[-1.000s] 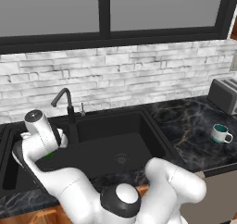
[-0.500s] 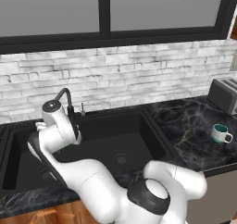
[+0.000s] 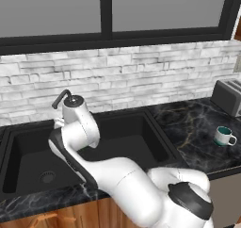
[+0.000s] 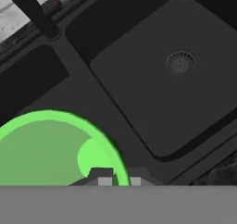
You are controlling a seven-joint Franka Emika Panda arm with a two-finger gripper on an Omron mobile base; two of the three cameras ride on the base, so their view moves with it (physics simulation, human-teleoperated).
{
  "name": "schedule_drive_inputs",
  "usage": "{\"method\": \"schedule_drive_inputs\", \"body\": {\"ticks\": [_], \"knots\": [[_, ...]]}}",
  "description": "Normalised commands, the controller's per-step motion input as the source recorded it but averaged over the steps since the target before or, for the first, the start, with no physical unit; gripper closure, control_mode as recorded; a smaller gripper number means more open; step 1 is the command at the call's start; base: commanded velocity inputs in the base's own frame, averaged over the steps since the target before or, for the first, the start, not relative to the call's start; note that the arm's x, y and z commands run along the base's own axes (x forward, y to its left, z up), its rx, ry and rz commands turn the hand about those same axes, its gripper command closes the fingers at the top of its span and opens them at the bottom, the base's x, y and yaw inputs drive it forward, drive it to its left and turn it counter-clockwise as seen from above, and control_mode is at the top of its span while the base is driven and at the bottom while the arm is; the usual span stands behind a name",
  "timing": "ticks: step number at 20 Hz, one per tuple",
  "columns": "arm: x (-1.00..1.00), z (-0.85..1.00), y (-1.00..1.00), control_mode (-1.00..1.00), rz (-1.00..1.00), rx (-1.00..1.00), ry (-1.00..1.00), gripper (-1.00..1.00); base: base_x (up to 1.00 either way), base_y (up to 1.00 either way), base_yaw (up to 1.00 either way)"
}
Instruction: Move any existing items from the left basin to the right basin for drying. Then move the mug from the counter to the left basin of the sink for washing.
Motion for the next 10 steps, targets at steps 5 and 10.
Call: {"method": "schedule_drive_inputs", "body": {"ticks": [5, 10], "knots": [[-0.48, 0.26, -0.57, -1.00, -0.14, 0.08, 0.00, 1.00, 0.00, 0.00, 0.00], [-0.37, 0.16, -0.59, -1.00, -0.15, 0.06, 0.00, 1.00, 0.00, 0.00, 0.00]]}}
